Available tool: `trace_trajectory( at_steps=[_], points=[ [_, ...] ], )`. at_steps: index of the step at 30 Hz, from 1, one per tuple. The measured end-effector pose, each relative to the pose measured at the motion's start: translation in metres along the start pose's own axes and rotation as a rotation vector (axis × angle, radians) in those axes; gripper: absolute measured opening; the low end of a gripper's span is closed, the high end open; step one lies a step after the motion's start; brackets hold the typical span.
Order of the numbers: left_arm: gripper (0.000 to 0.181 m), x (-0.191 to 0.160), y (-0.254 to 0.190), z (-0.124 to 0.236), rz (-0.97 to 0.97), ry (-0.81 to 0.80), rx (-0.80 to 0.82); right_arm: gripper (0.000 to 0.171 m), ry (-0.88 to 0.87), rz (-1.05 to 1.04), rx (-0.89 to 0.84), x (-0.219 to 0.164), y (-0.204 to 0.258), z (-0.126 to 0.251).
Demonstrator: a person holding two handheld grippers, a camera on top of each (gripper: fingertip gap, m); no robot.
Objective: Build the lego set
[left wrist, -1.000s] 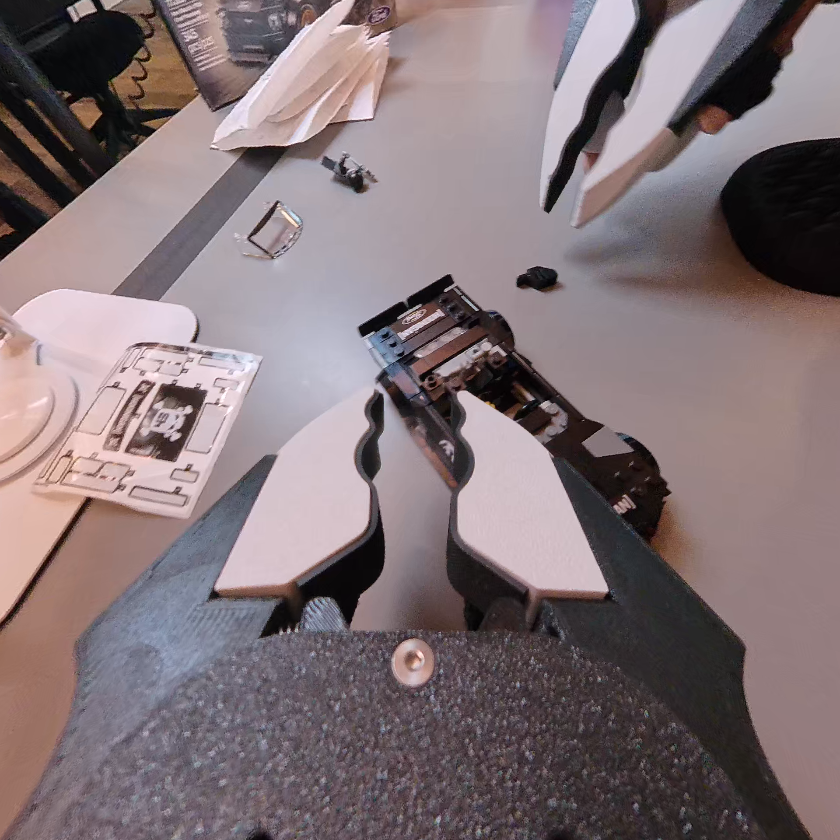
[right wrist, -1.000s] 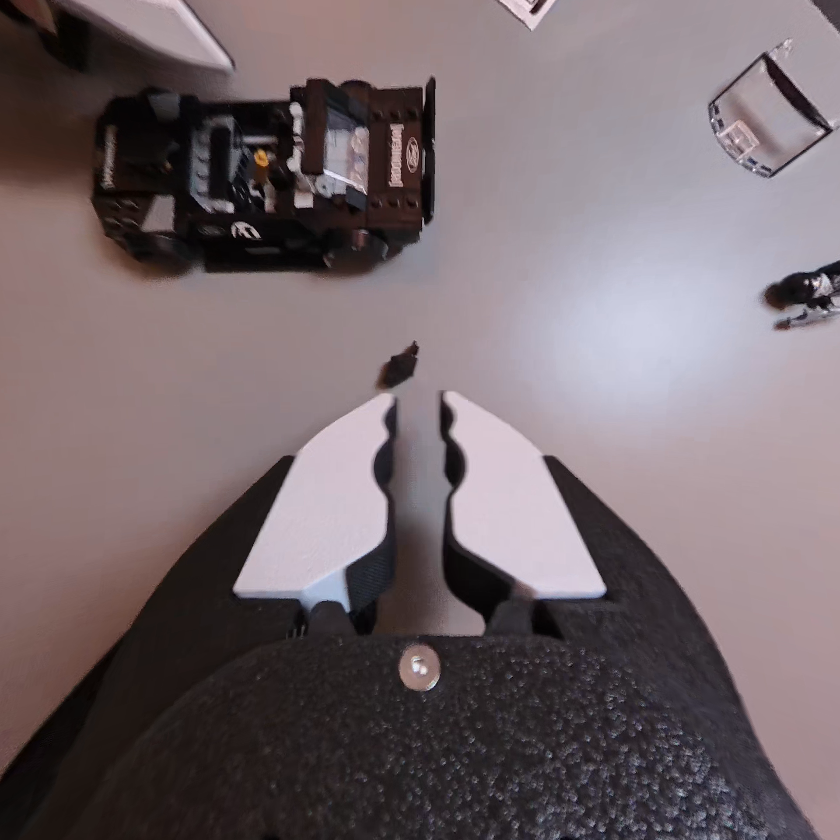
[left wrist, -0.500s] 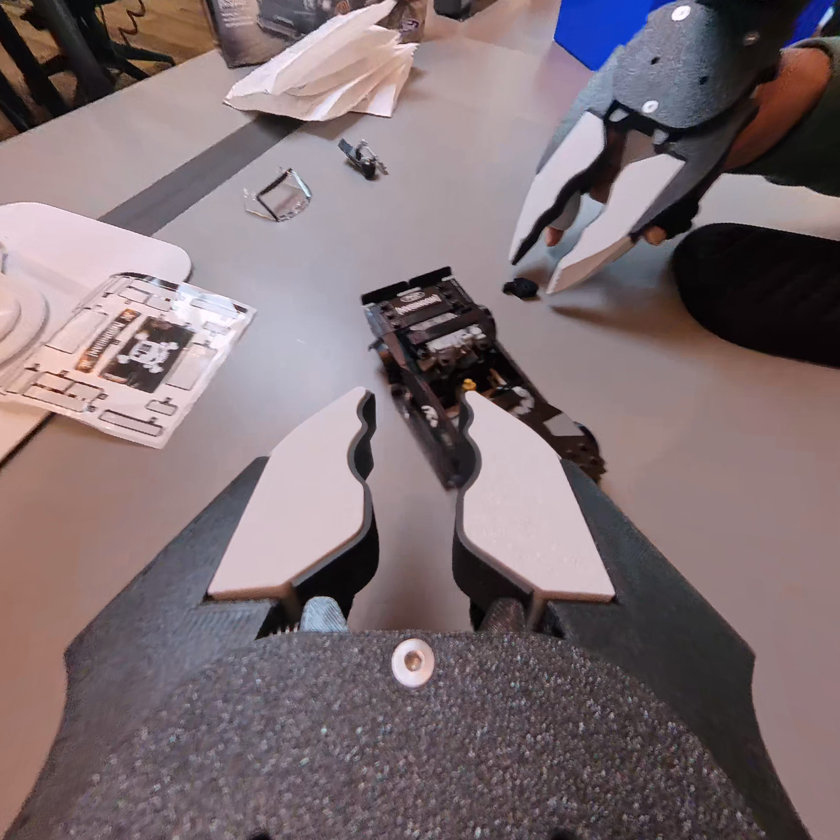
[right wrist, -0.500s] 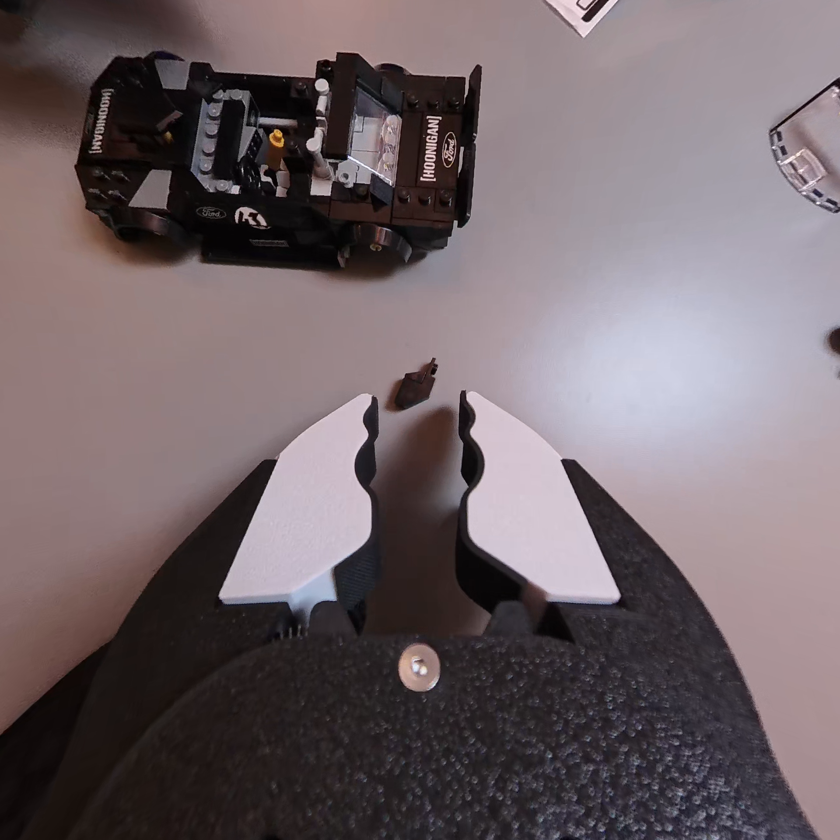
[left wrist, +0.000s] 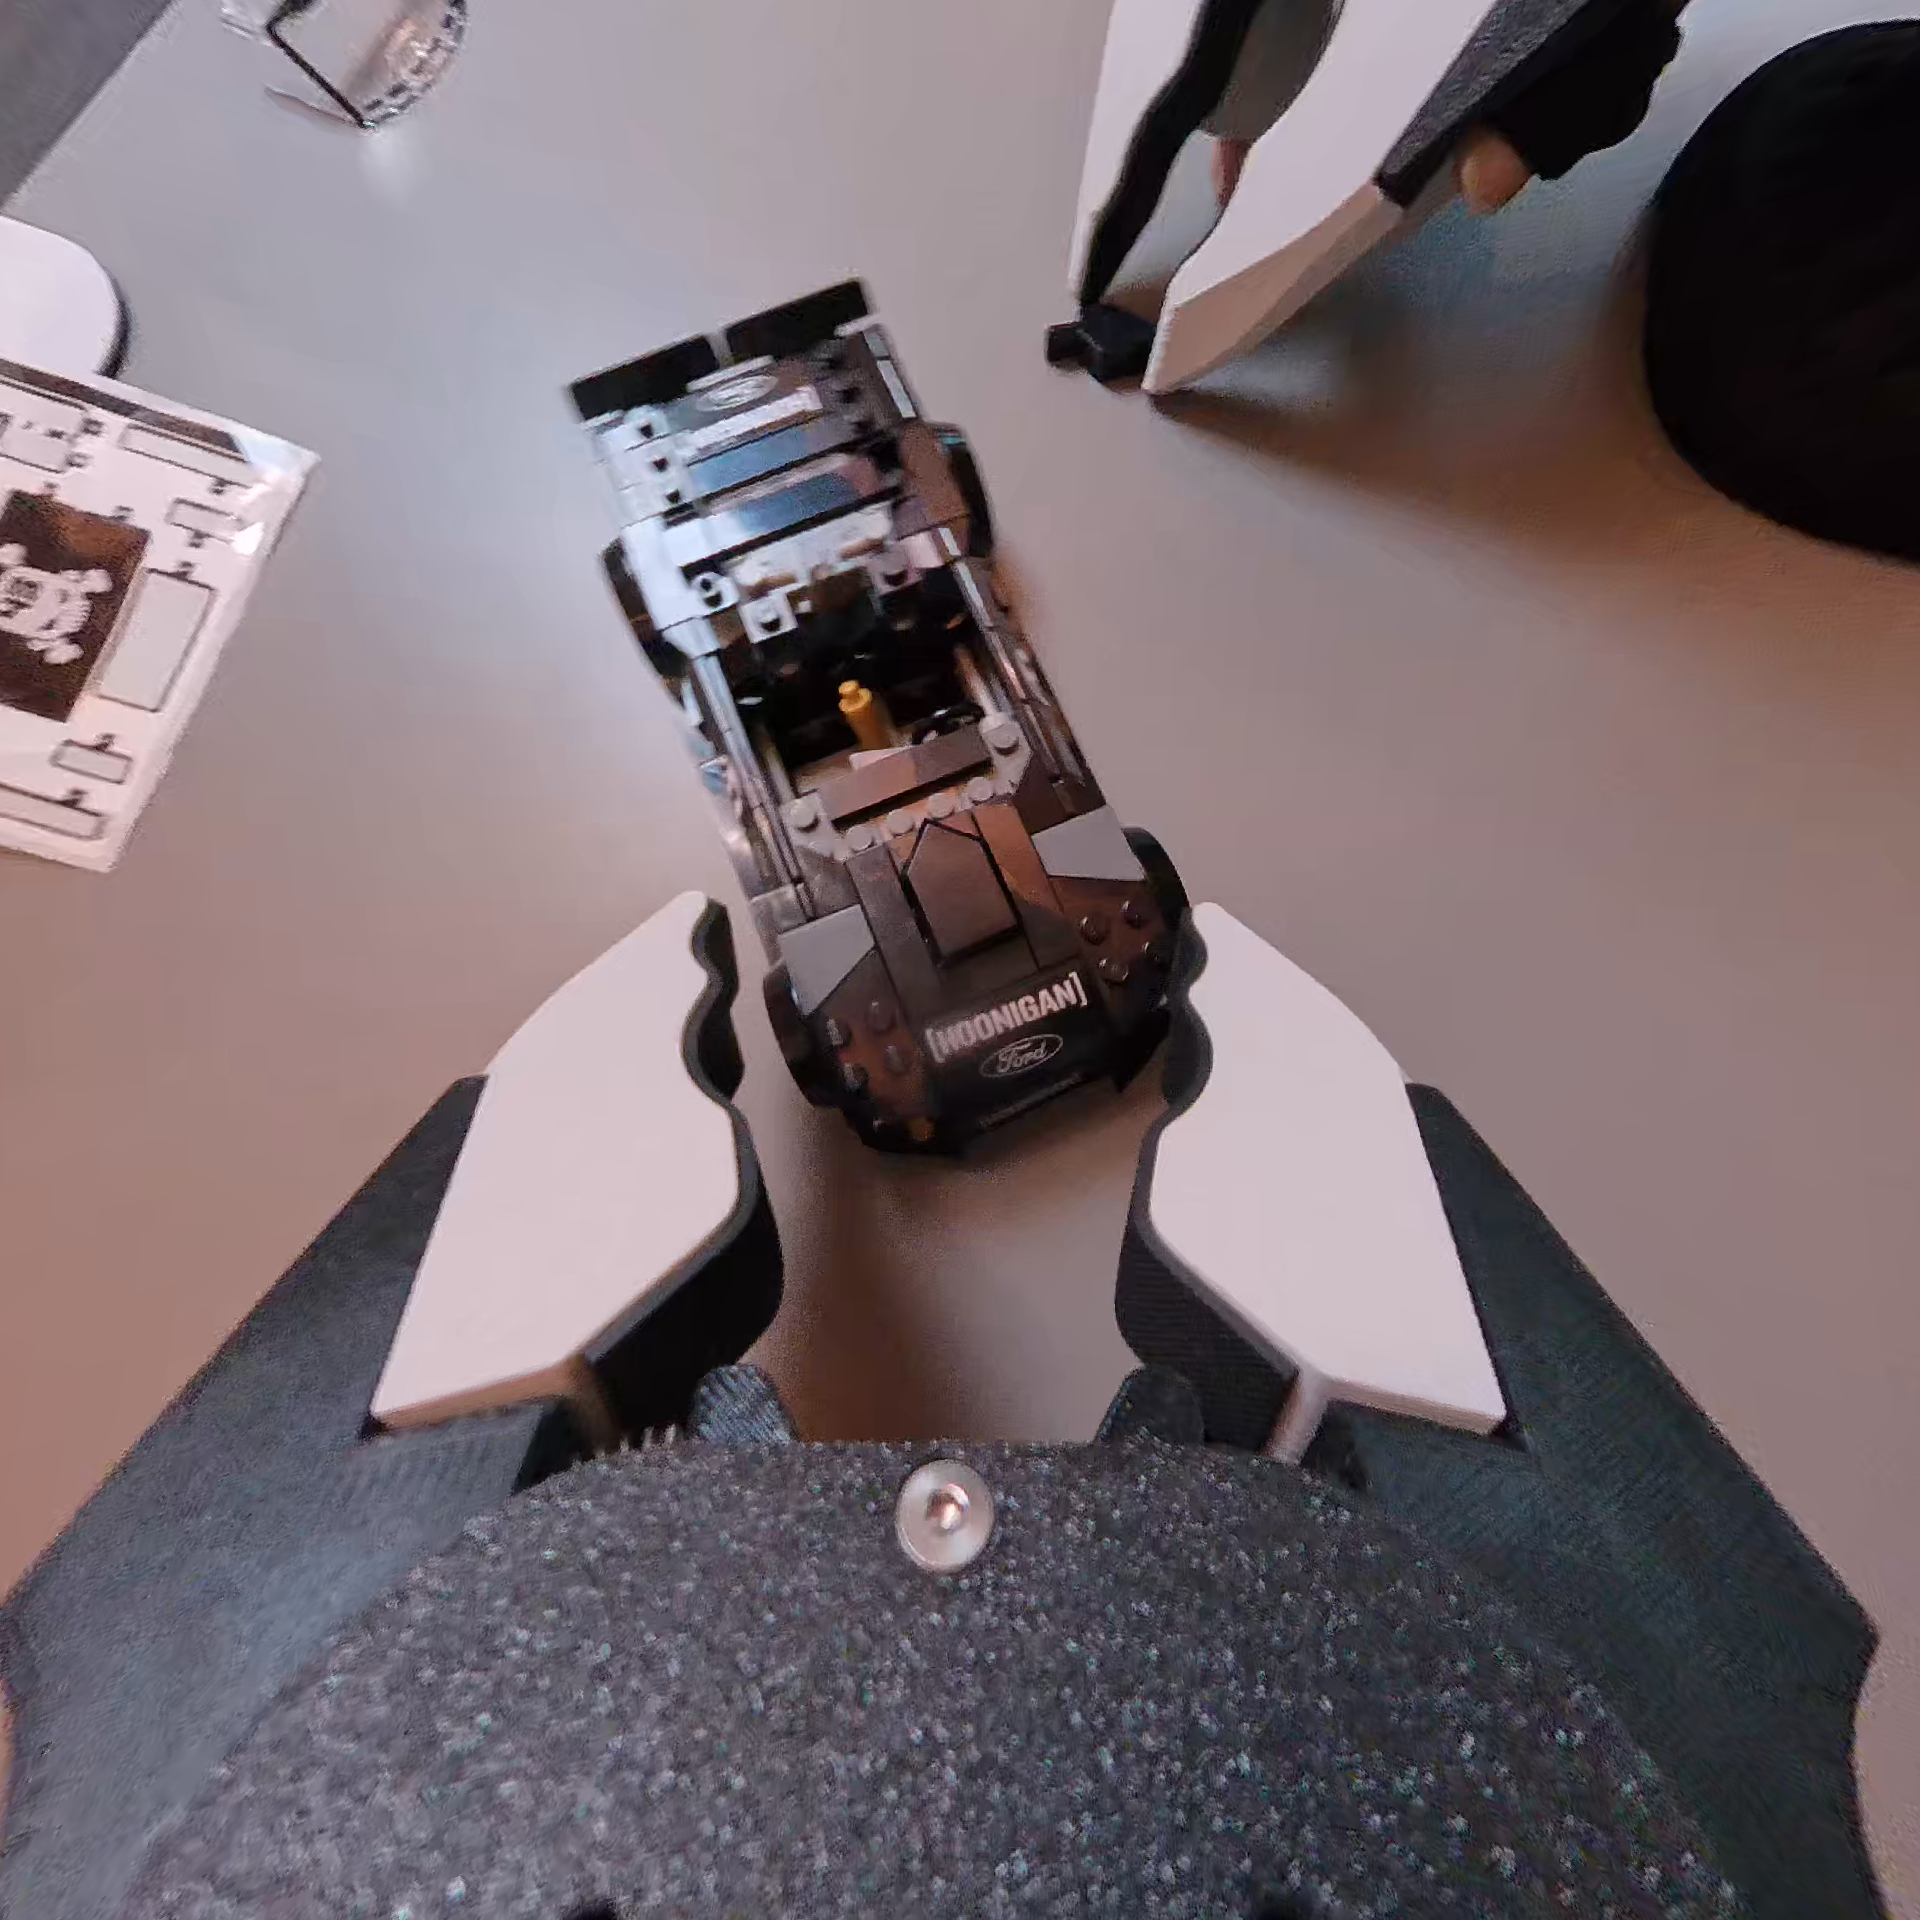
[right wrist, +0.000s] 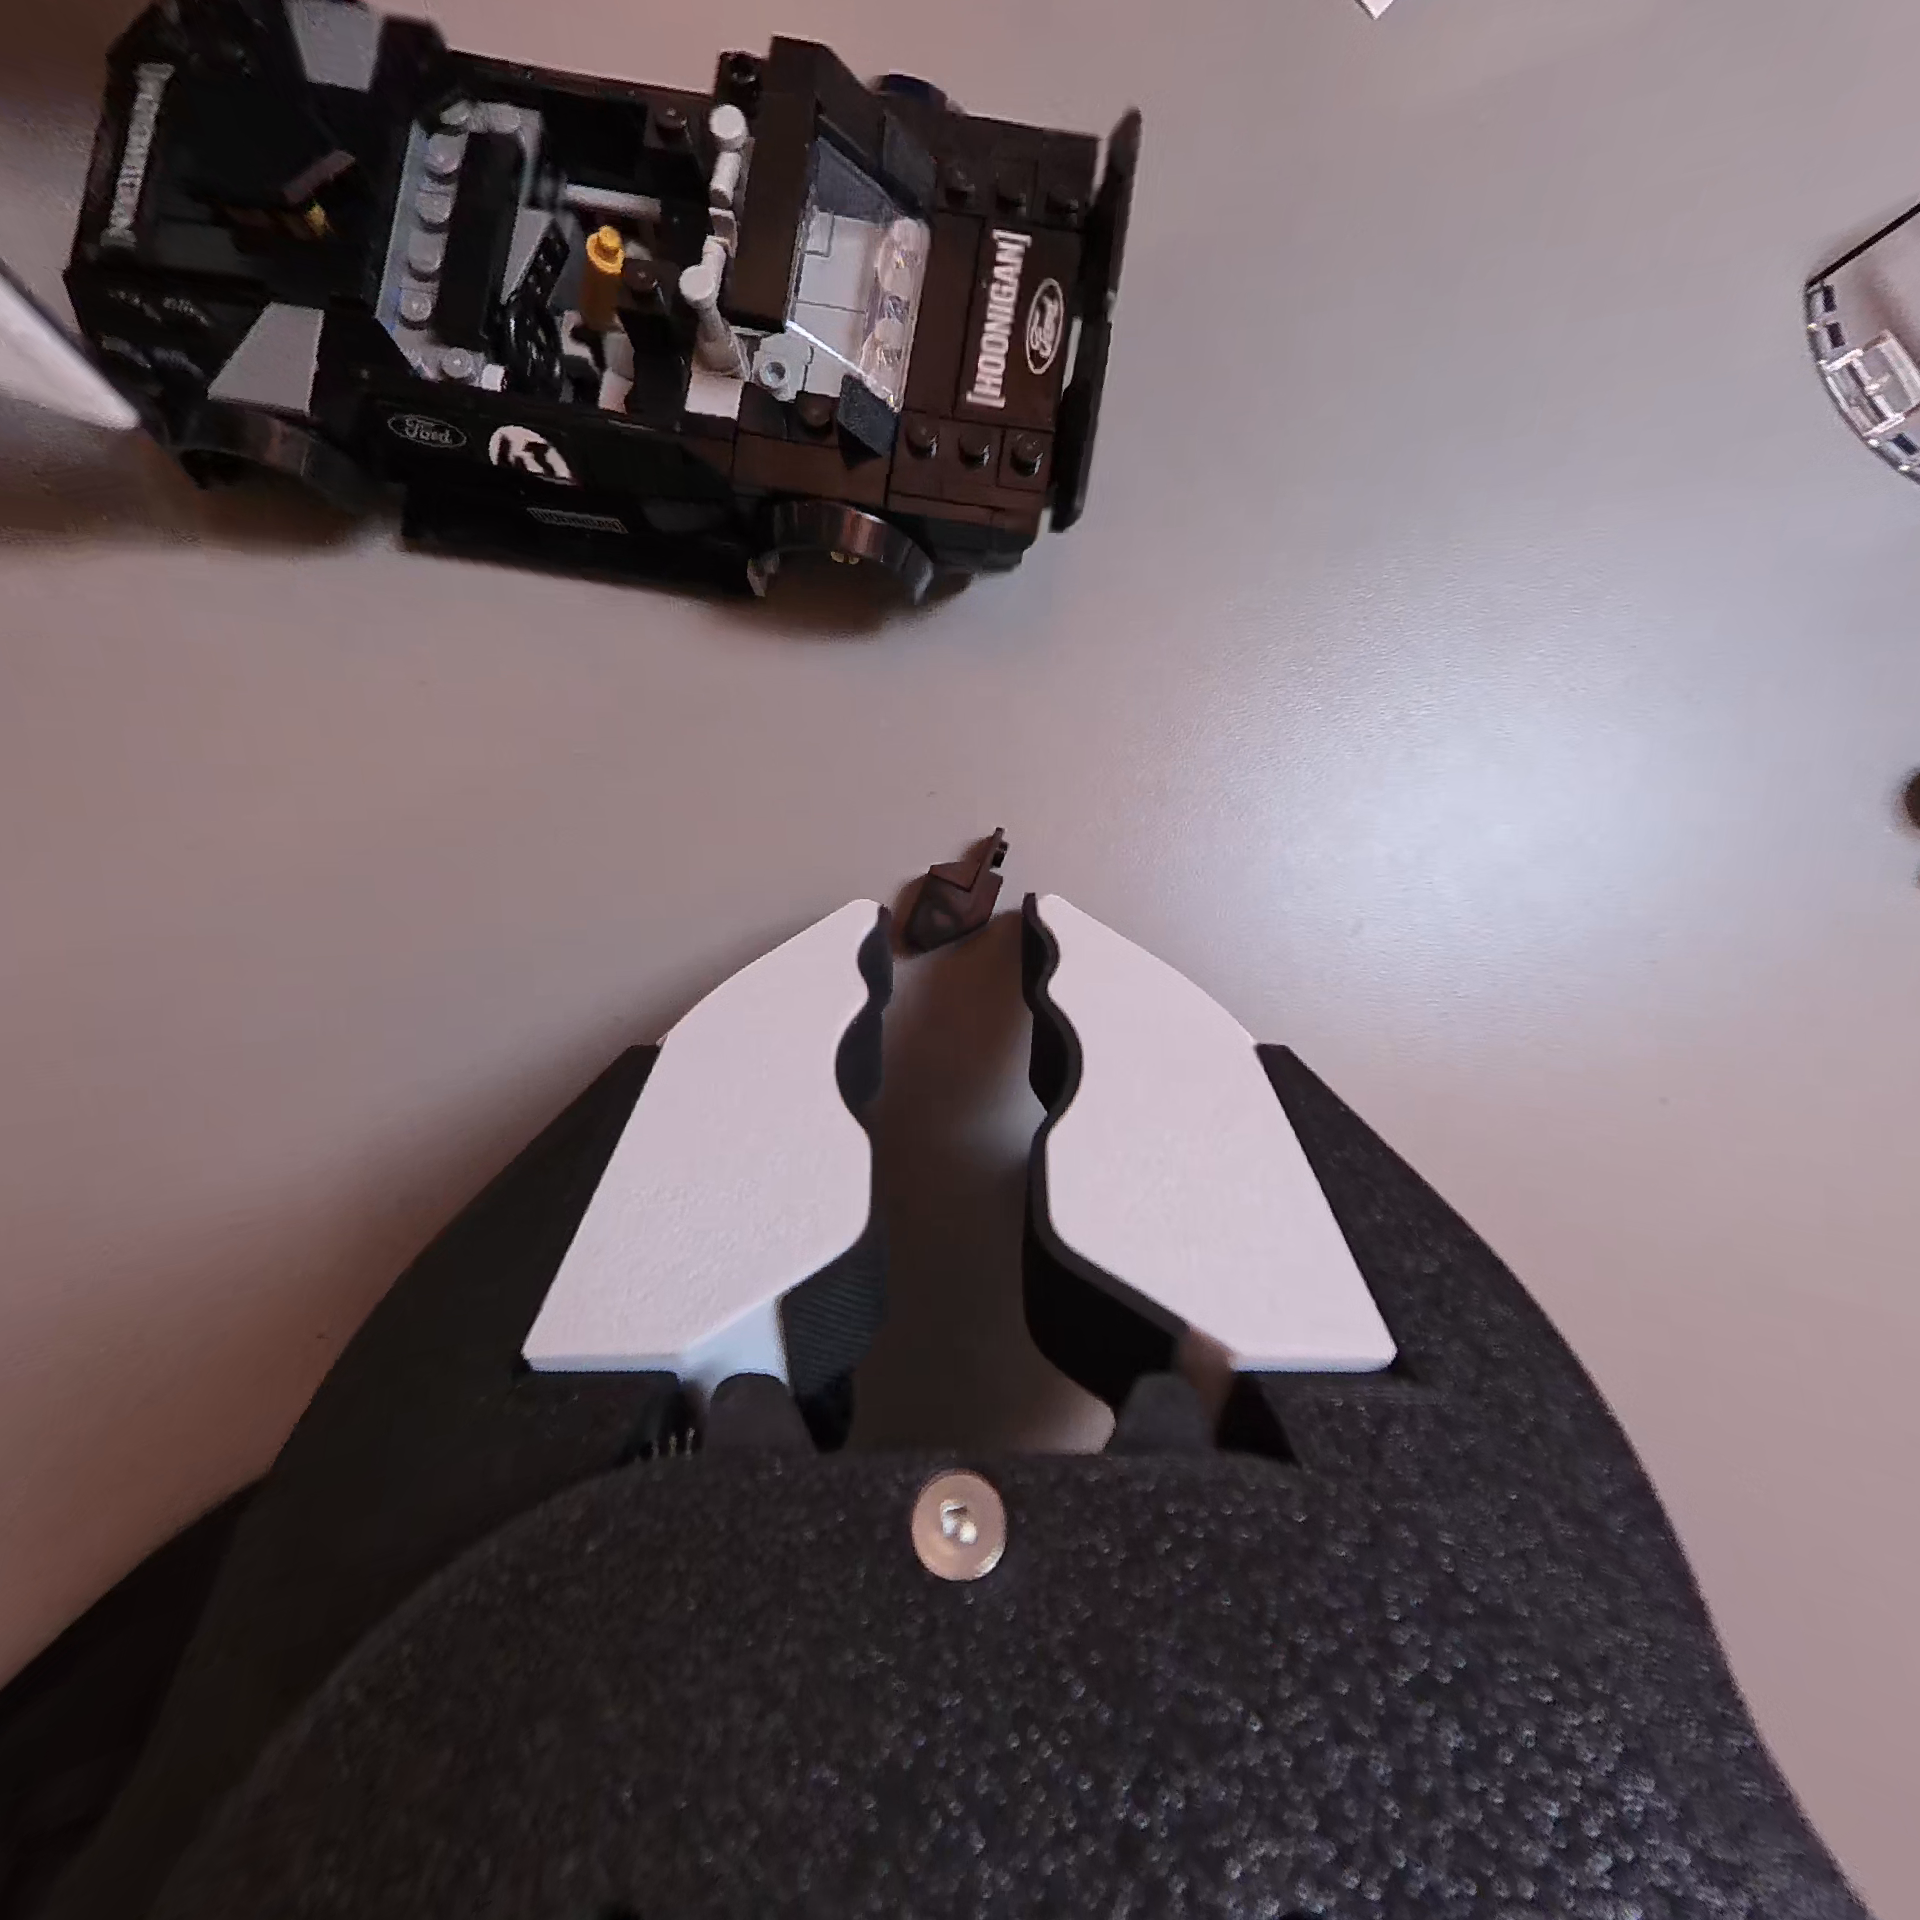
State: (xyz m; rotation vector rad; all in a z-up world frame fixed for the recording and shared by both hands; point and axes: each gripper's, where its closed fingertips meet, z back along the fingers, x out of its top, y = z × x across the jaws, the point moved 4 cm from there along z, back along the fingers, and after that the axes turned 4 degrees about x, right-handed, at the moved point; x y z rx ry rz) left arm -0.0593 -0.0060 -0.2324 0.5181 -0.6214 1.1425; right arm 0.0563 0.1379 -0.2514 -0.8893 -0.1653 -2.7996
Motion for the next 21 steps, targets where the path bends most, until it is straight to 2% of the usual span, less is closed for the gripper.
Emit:
trace_trajectory(
  at_steps=[5, 8, 12, 15, 18, 21],
  points=[
    [0.073, -0.010, 0.033, 0.014, 0.018, -0.007, 0.097, 0.016, -0.007, 0.032, -0.004, -0.001, 0.003, 0.001],
    [0.071, -0.009, 0.038, 0.023, 0.061, -0.068, 0.098, 0.016, -0.027, 0.070, -0.014, -0.002, 0.007, 0.003],
    [0.054, 0.005, 0.034, 0.031, 0.054, -0.183, 0.116, 0.016, -0.091, 0.132, -0.010, -0.001, 0.019, 0.011],
    [0.039, 0.019, 0.020, 0.034, 0.092, -0.279, 0.025, 0.015, -0.208, 0.207, 0.011, 0.009, 0.036, 0.025],
    [0.025, 0.035, -0.001, 0.033, 0.189, -0.387, -0.160, 0.015, -0.353, 0.316, 0.006, 0.023, 0.056, 0.038],
    [0.021, 0.048, -0.021, 0.025, 0.279, -0.434, -0.319, 0.015, -0.453, 0.428, -0.024, 0.036, 0.072, 0.041]
  ],
)
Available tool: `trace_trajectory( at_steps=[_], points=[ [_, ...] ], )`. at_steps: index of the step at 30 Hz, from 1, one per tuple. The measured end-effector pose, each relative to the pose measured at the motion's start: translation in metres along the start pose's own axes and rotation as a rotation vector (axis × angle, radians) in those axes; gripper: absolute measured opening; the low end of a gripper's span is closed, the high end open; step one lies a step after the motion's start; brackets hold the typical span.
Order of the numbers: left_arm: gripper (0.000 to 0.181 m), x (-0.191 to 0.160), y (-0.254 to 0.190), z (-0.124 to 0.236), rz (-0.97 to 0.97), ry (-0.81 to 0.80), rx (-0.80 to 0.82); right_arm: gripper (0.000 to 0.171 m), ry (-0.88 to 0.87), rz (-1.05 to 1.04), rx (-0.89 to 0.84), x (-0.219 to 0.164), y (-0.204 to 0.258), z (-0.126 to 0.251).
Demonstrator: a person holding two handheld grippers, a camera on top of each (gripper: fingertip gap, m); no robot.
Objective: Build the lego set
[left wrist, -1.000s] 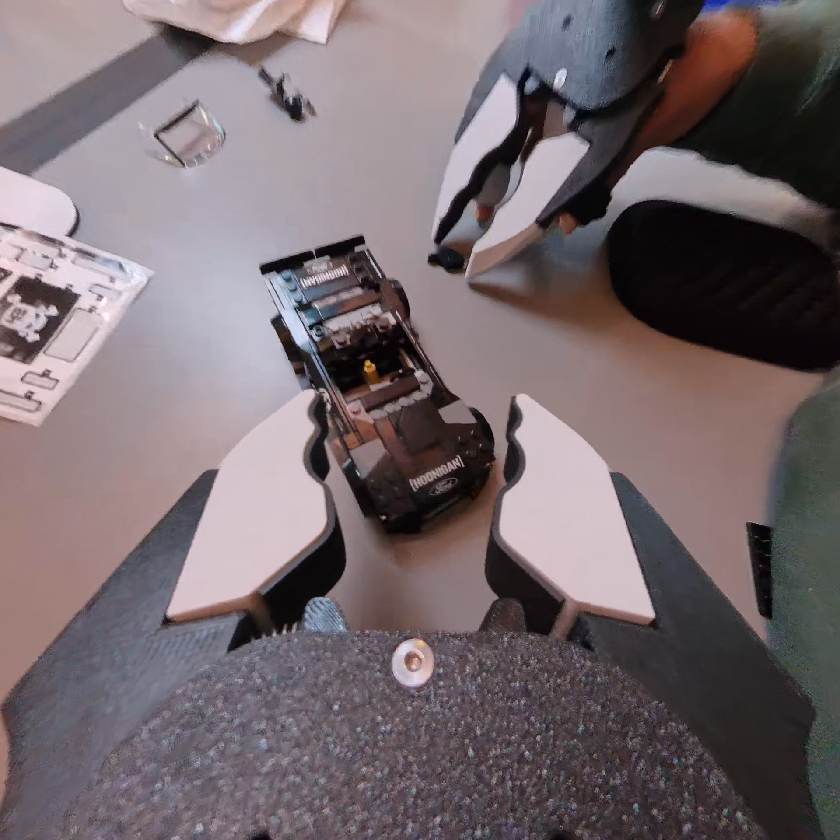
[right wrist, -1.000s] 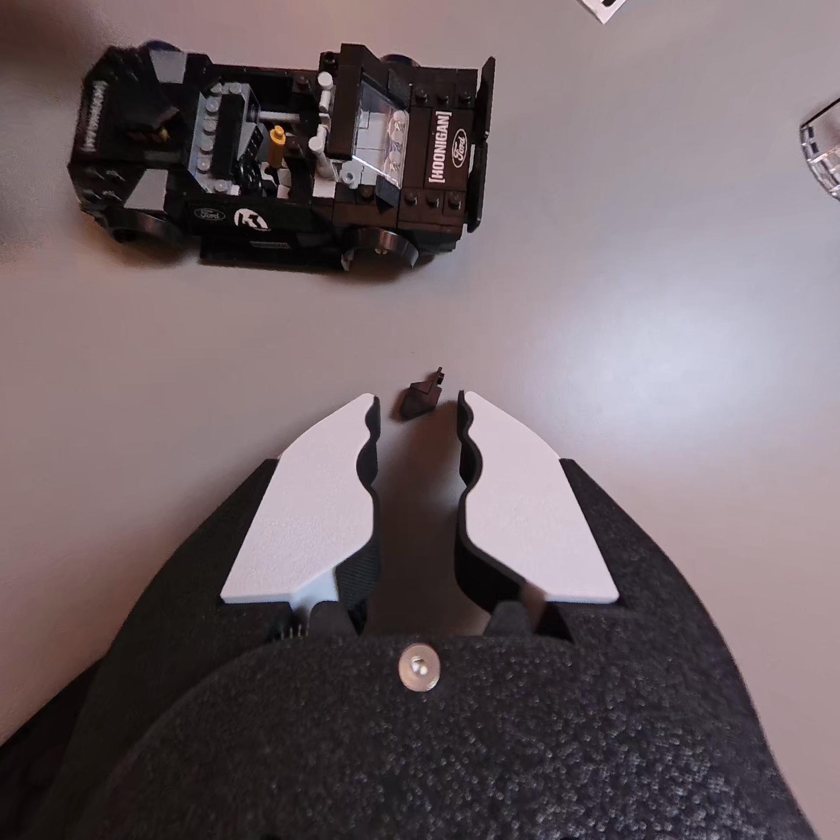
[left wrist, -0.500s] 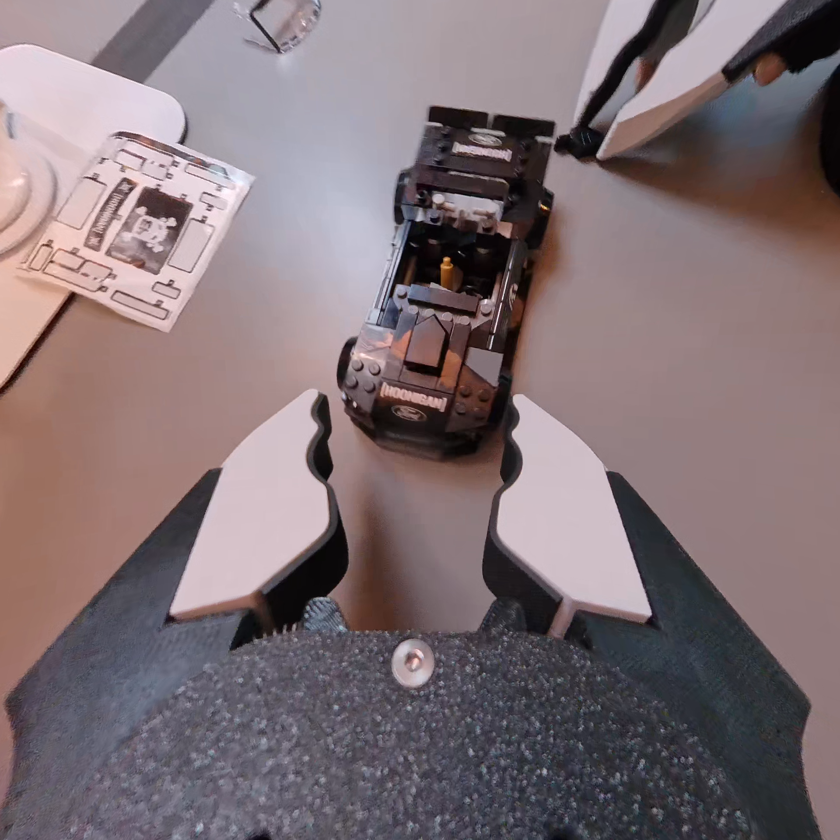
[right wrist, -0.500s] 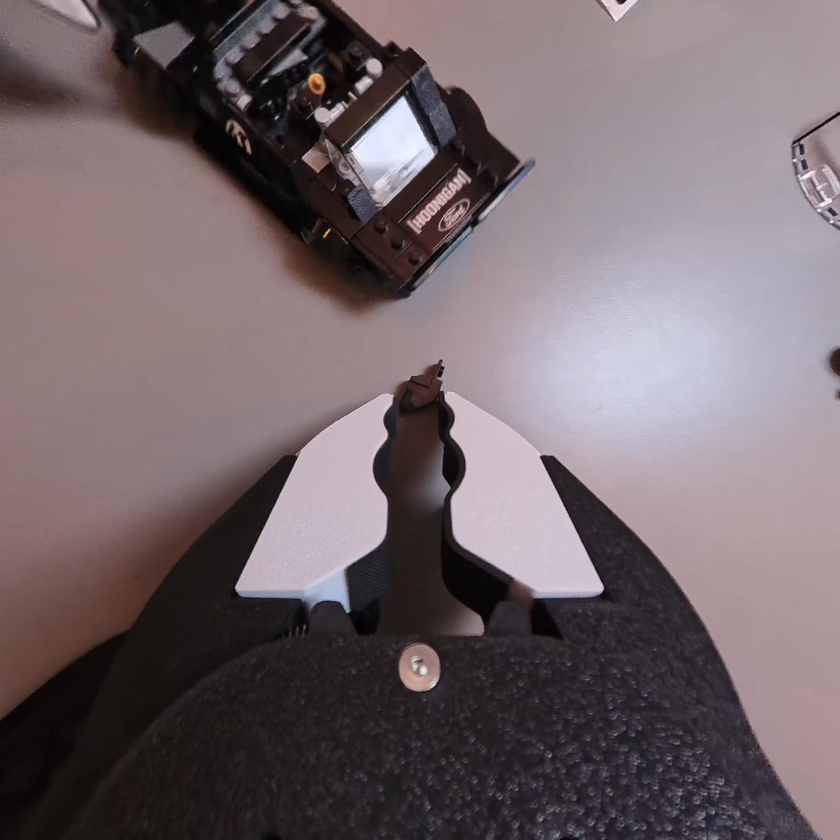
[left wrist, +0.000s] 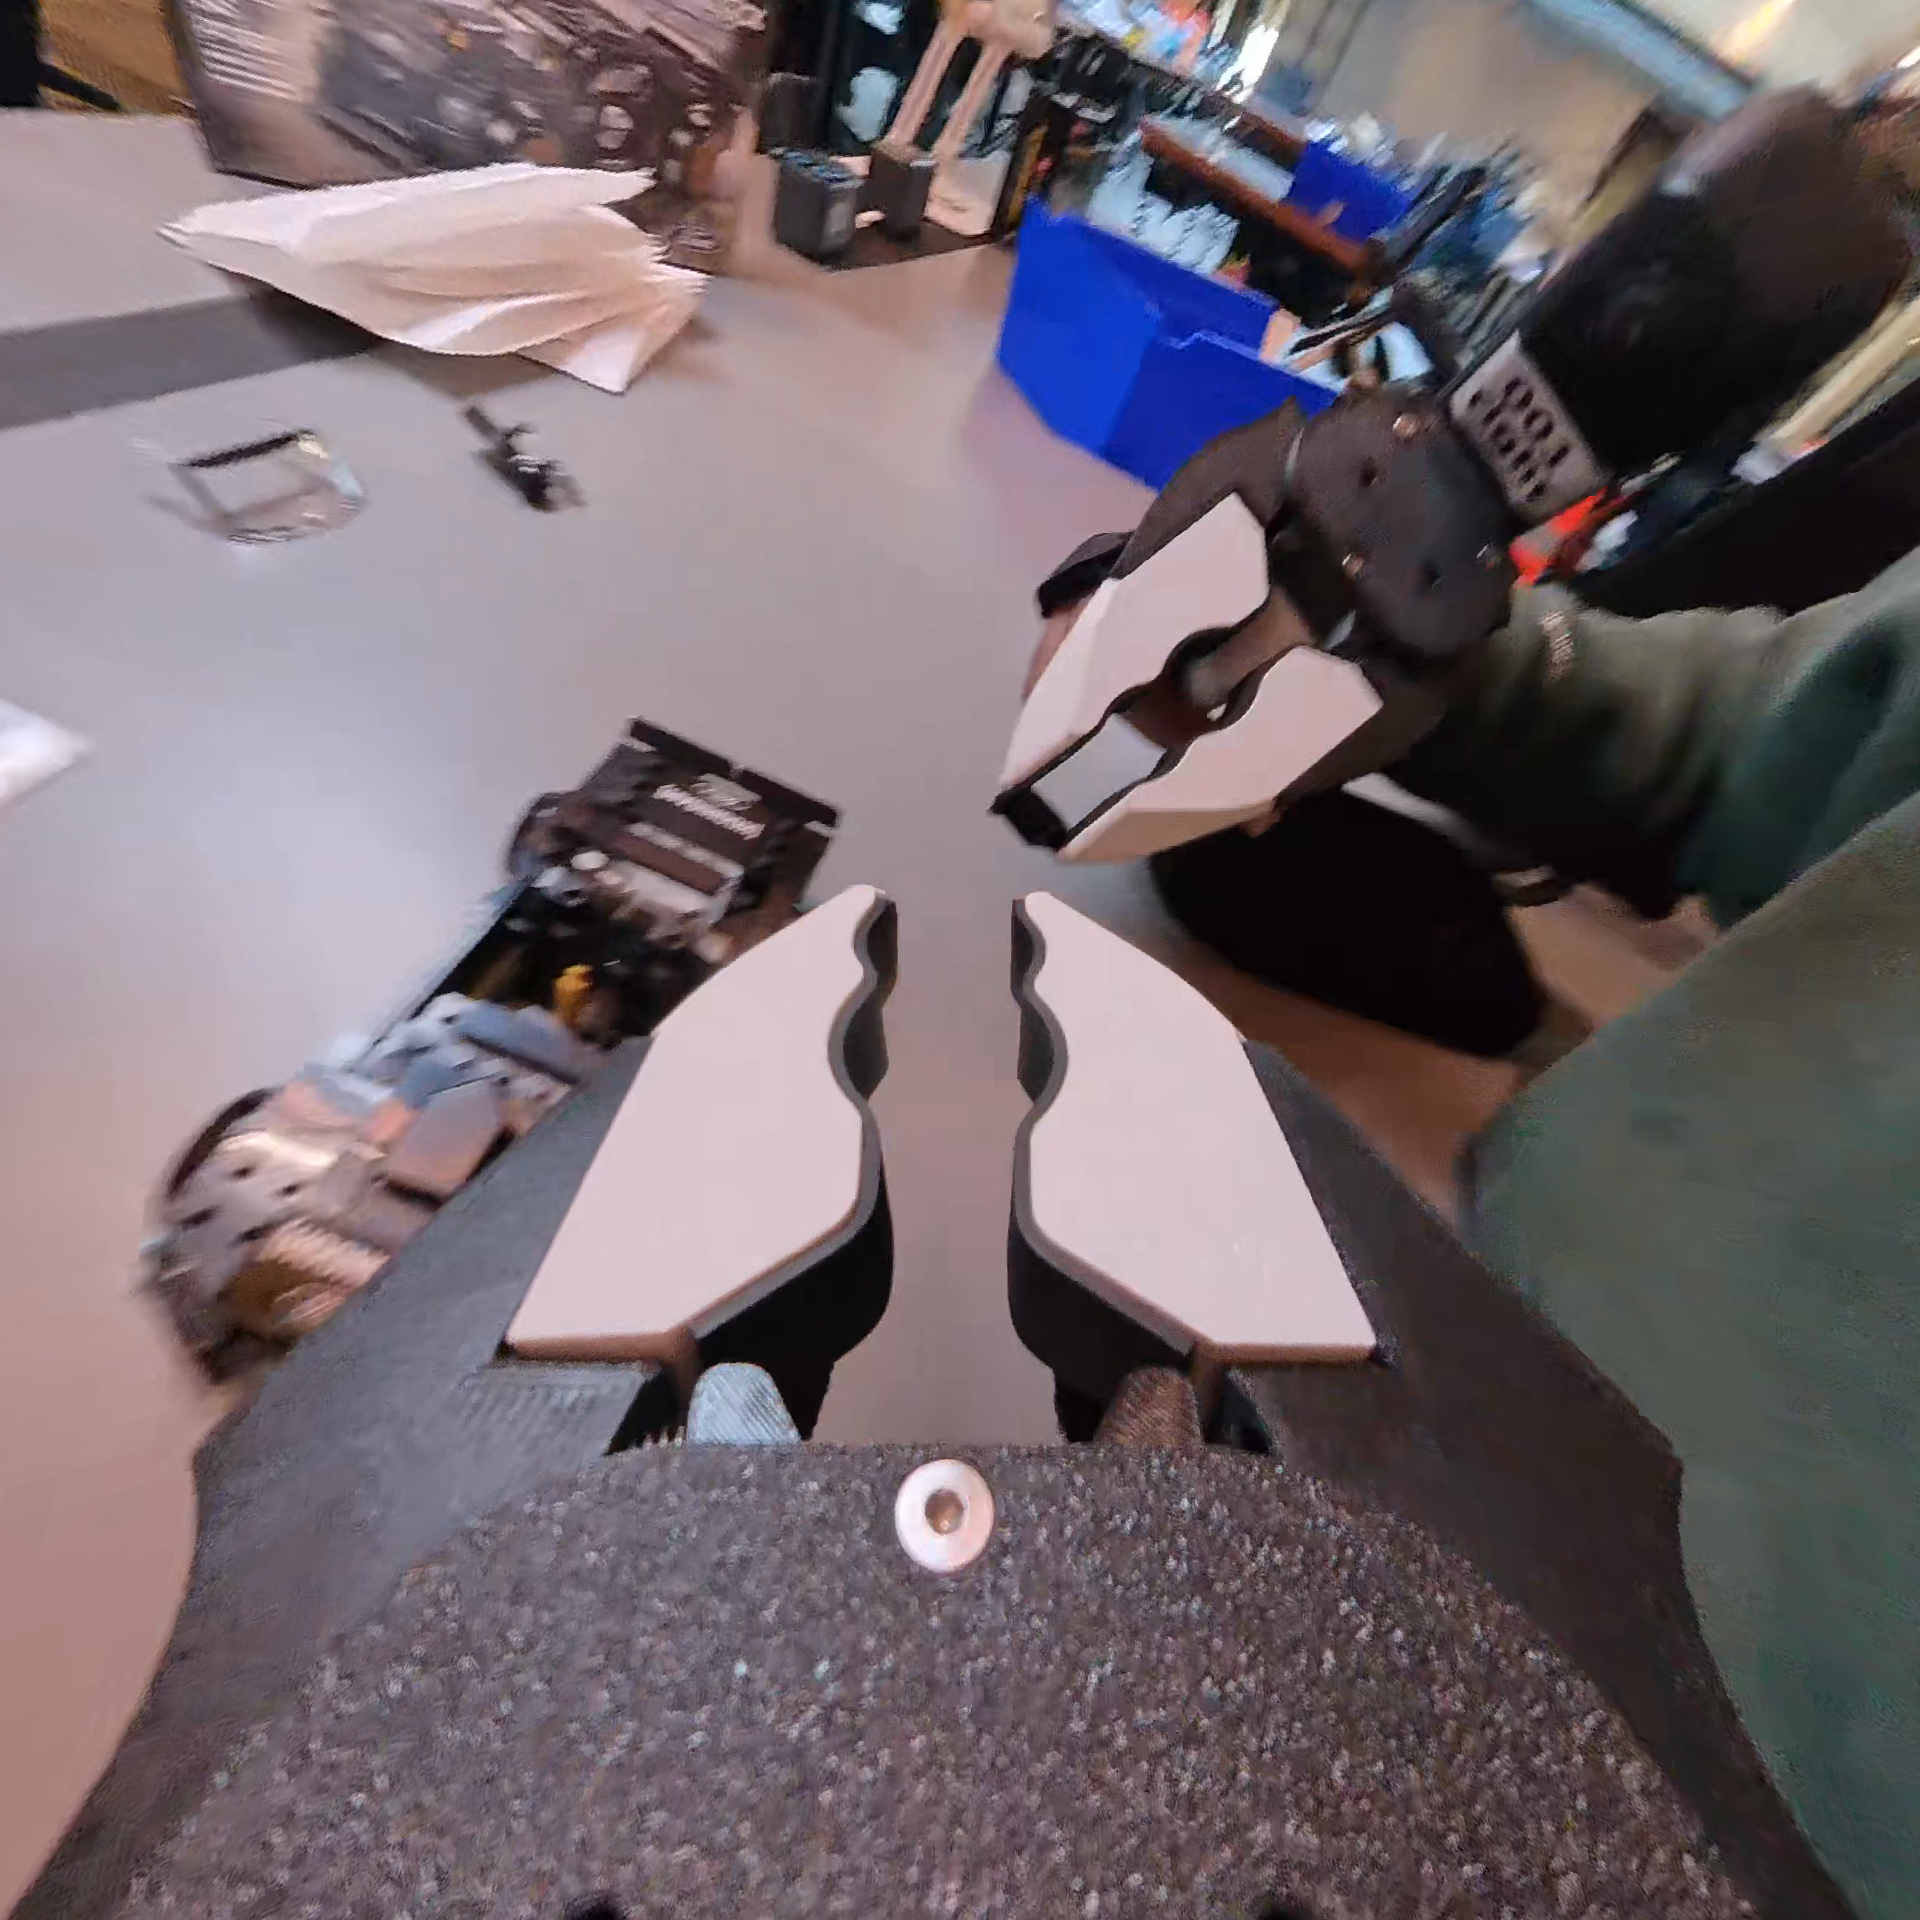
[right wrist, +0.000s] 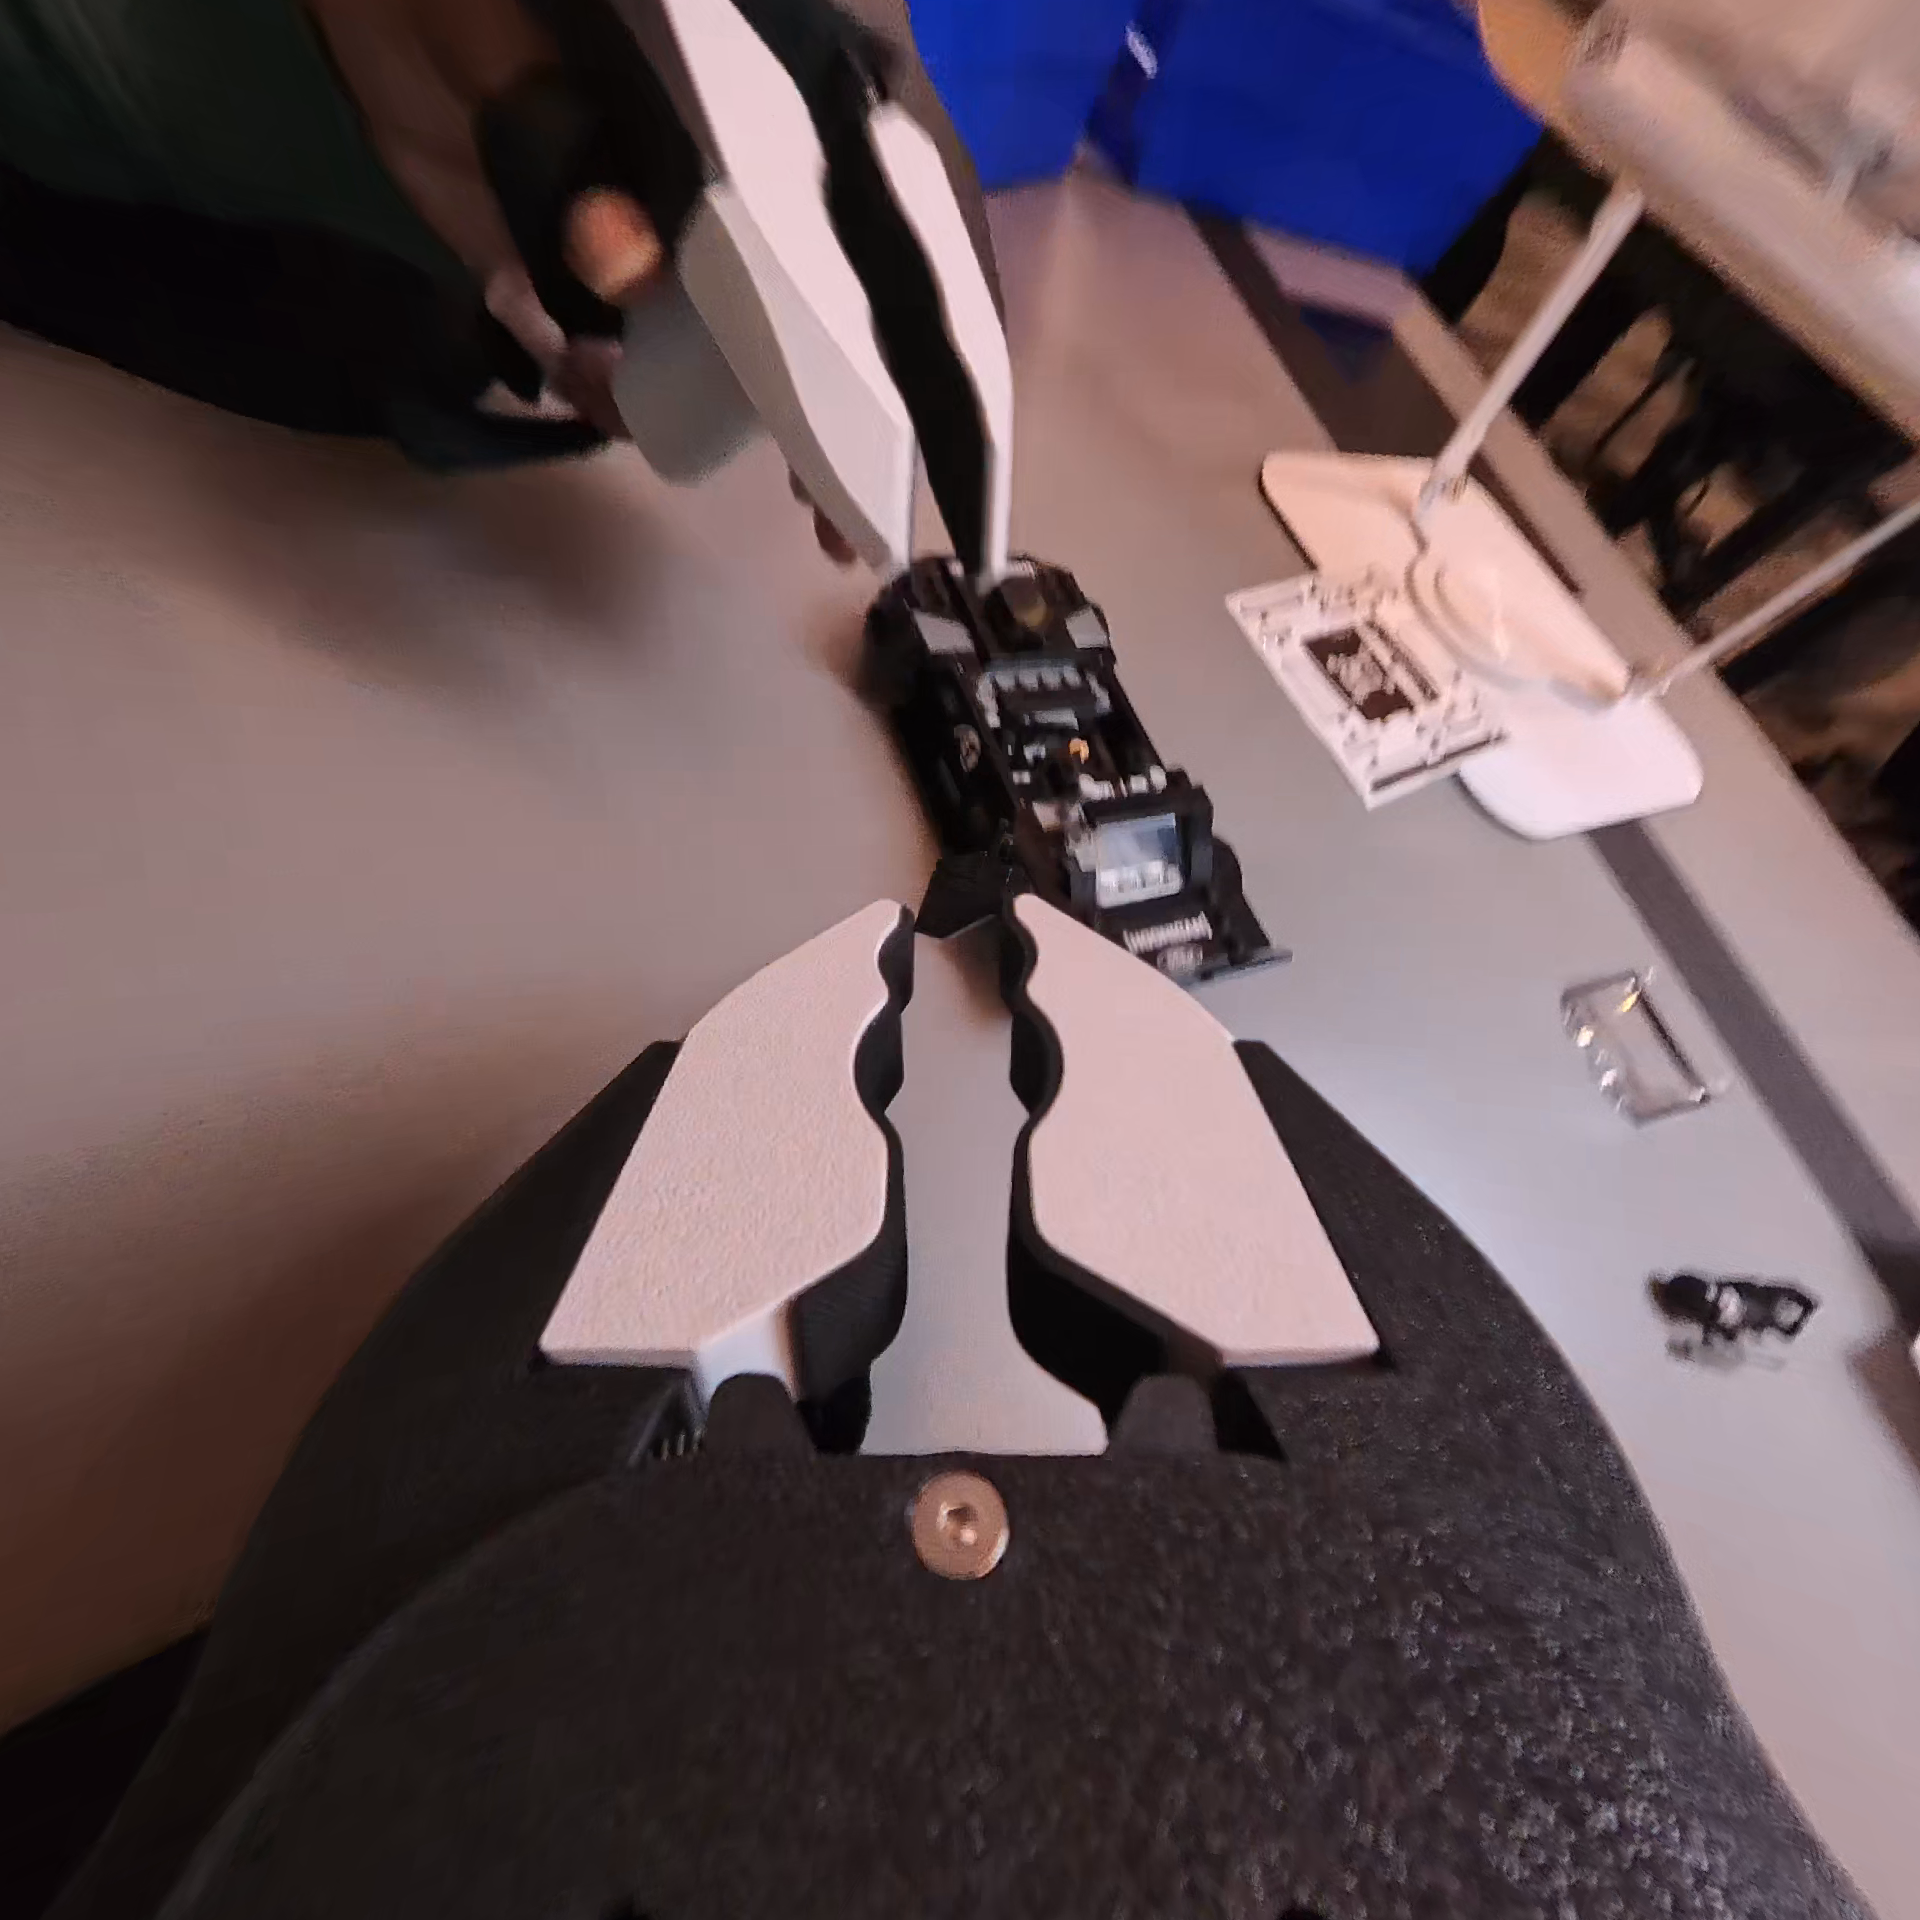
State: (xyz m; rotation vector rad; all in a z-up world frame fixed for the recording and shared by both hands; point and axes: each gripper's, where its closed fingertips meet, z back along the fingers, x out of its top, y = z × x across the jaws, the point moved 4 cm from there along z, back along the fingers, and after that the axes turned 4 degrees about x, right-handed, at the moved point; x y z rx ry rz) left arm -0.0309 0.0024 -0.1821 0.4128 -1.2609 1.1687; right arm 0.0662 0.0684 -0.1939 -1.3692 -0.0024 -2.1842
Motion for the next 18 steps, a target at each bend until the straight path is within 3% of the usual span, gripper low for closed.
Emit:
trace_trajectory(
  at_steps=[5, 12, 16, 18],
  points=[
    [0.020, -0.004, -0.015, -0.016, 0.116, 0.008, -0.120, 0.015, -0.052, 0.197, -0.058, 0.016, 0.010, -0.011],
    [0.011, -0.008, -0.018, -0.017, 0.167, 0.005, -0.165, 0.015, -0.050, 0.360, -0.102, 0.023, 0.018, -0.017],
    [0.010, -0.008, -0.018, -0.015, 0.159, -0.006, -0.179, 0.015, -0.057, 0.370, -0.114, 0.025, 0.018, -0.017],
    [0.009, -0.007, -0.018, -0.014, 0.138, -0.030, -0.203, 0.015, -0.087, 0.270, -0.068, 0.027, 0.018, -0.016]
  ],
)
